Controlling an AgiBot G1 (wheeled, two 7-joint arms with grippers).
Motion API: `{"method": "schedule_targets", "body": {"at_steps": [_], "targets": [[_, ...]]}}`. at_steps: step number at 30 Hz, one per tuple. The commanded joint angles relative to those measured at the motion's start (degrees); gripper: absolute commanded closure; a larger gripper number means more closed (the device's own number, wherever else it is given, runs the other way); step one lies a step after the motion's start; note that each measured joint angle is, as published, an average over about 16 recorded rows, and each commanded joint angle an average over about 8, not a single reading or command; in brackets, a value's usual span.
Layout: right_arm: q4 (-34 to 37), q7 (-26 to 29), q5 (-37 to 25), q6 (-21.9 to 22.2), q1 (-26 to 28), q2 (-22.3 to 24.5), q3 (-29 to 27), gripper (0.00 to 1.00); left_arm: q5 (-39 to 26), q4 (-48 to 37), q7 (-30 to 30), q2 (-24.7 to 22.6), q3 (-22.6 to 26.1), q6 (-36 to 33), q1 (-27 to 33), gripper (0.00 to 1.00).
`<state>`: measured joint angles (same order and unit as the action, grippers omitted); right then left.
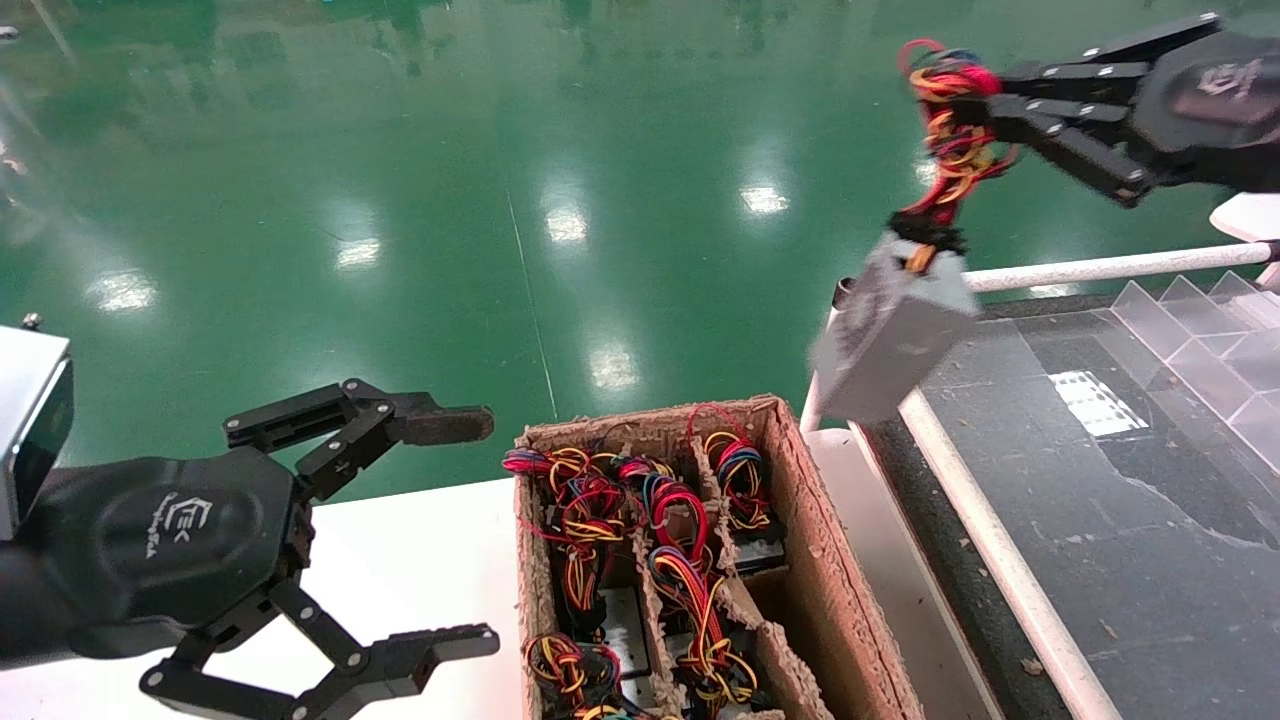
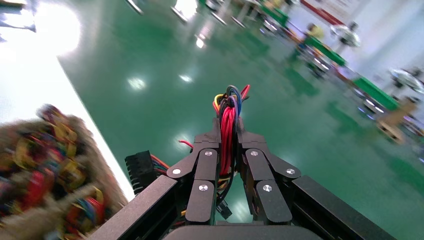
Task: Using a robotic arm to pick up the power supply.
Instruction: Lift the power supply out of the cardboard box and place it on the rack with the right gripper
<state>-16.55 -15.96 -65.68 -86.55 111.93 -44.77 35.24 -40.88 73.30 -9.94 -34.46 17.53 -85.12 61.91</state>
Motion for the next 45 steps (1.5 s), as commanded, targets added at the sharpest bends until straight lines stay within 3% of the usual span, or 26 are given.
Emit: {"method": "schedule_targets", "body": {"at_steps": [1,10,18,32,45], "targets": [[1.65,-1.15,-1.23,0.77,1.66,0.30,0.48,1.00,0.00,0.00,0.00,0.00,0.01,0.00,0.00,0.00],[8.91,-6.11,-6.13,7.63,6.26,2.19,2.68,1.00,0.02,0.00,0.01,0.01,0.03,0.01,0.01,0.00],[13.19,-8.20,-8.54,16.18,6.56,1.65,3.96,1.00,0.03,0.00,0.02,0.02,0.05,0.02,0.01,0.00],[16.37,-9.11,-9.40,25.92,3.23,-3.85,4.49,1.00,0.06,0.00,0.04,0.03,0.08,0.03,0.02,0.00],[16.21,-8.85,-8.87,30.09,0.74,-10.99,4.11,1.00,0.08,0.00,0.06,0.05,0.11,0.05,0.03,0.00]]}}
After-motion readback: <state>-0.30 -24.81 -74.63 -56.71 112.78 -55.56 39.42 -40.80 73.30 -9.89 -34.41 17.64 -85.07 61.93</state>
